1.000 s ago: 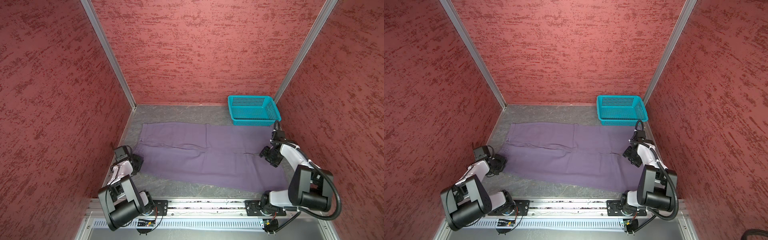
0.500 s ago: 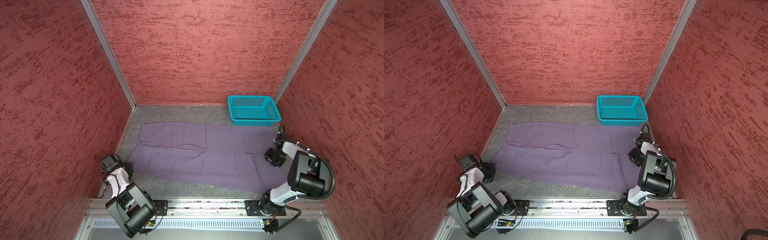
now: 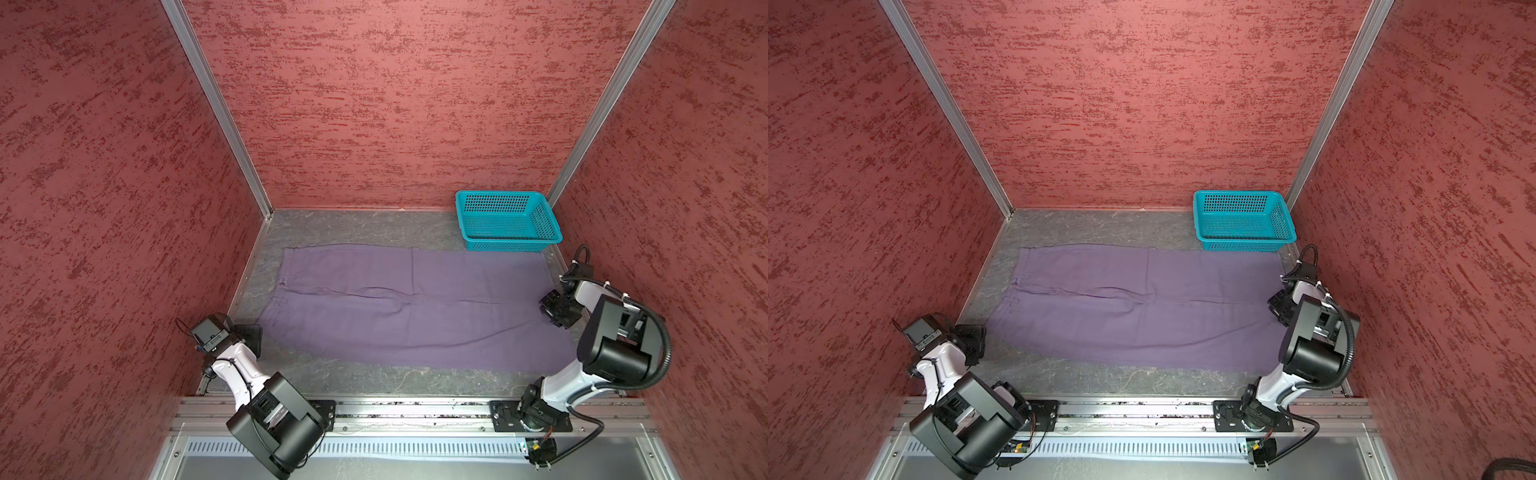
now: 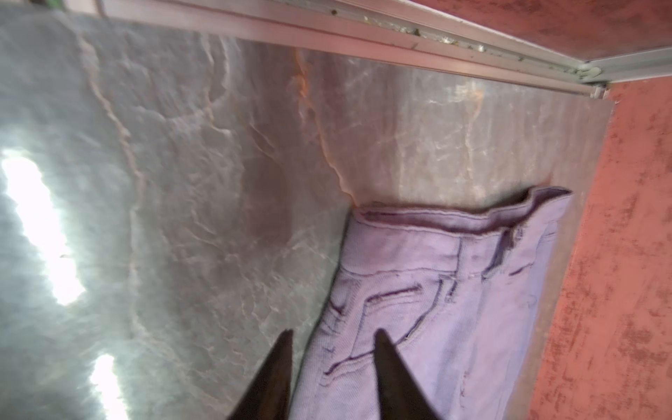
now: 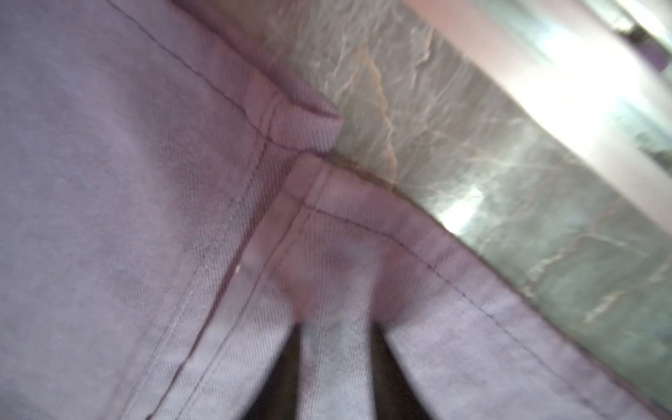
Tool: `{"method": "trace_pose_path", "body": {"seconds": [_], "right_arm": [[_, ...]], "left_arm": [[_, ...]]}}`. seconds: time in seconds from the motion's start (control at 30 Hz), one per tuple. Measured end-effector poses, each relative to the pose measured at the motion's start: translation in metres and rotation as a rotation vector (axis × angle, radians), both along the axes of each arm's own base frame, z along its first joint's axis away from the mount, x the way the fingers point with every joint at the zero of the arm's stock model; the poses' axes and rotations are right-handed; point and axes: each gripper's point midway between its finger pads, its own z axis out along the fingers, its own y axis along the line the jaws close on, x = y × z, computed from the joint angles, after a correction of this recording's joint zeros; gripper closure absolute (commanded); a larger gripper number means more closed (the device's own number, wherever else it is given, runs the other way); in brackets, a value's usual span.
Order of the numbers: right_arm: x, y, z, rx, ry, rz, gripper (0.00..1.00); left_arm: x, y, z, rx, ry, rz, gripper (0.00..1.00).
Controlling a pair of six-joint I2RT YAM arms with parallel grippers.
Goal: Fold and stack the trousers
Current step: Fold the trousers at the center of the table.
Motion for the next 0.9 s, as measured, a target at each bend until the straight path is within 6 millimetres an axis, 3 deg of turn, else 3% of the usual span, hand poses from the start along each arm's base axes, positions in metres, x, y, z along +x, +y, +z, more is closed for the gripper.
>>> {"method": "trace_pose_path", "body": {"seconds": [0.07, 0.2, 0.3, 0.5, 0.6, 0.67, 0.8, 0.9], "right_arm": [[0.002, -0.002, 0.024, -0.036, -0.066, -0.012, 0.26], [-0.003, -0.003, 0.078, -0.123, -0.215, -0.042, 0.18], [-0.018, -0.001, 0.098, -0.170, -0.264, -0.068, 0.07], [-0.078, -0.004, 0.074, -0.181, -0.154, -0.200, 0.03], [-0.098, -0.013, 0.072, -0.180, -0.125, -0.298, 0.21], [-0.105, -0.020, 0.073, -0.159, -0.135, -0.375, 0.30], [-0.120, -0.034, 0.071, -0.109, -0.161, -0.527, 0.36], [-0.127, -0.032, 0.060, -0.062, -0.155, -0.583, 0.39]], "left_arm": [[0.004, -0.006, -0.001, -0.009, -0.009, -0.023, 0.37], [0.010, -0.021, -0.008, -0.029, -0.015, -0.079, 0.34], [0.015, -0.034, -0.012, -0.047, -0.023, -0.122, 0.28], [0.025, -0.053, -0.017, -0.062, -0.044, -0.197, 0.25], [0.028, -0.056, -0.019, -0.068, -0.050, -0.212, 0.36], [0.030, -0.059, -0.019, -0.069, -0.055, -0.221, 0.38], [0.034, -0.061, -0.019, -0.065, -0.062, -0.238, 0.37], [0.036, -0.063, -0.020, -0.067, -0.061, -0.247, 0.36]]}}
